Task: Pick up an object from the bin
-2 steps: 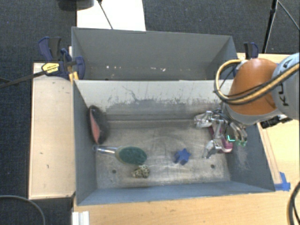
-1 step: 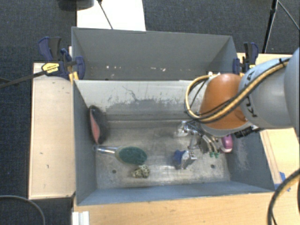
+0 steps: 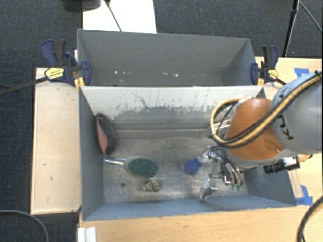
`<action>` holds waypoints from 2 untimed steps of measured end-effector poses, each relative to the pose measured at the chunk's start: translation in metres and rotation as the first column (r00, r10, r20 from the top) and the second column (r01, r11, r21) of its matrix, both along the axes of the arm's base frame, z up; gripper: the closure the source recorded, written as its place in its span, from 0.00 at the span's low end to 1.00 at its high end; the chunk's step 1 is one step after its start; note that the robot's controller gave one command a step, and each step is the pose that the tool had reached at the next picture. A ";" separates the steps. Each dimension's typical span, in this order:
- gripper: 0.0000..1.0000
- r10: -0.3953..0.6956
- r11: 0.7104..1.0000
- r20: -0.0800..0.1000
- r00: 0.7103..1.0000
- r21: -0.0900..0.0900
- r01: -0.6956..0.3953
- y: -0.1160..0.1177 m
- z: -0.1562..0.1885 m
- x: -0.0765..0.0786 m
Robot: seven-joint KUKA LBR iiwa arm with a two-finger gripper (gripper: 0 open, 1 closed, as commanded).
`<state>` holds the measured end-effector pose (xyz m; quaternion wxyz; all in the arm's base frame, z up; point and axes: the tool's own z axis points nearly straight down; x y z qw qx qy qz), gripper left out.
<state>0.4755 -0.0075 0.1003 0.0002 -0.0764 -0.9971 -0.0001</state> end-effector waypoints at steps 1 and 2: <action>0.00 -0.085 0.996 0.005 0.996 0.001 0.085 0.020 0.000 0.029; 0.00 -0.124 0.992 0.013 0.992 0.001 0.124 0.015 -0.026 0.020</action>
Offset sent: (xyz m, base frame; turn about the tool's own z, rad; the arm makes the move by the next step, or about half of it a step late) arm 0.0277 0.0186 -0.0001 0.0873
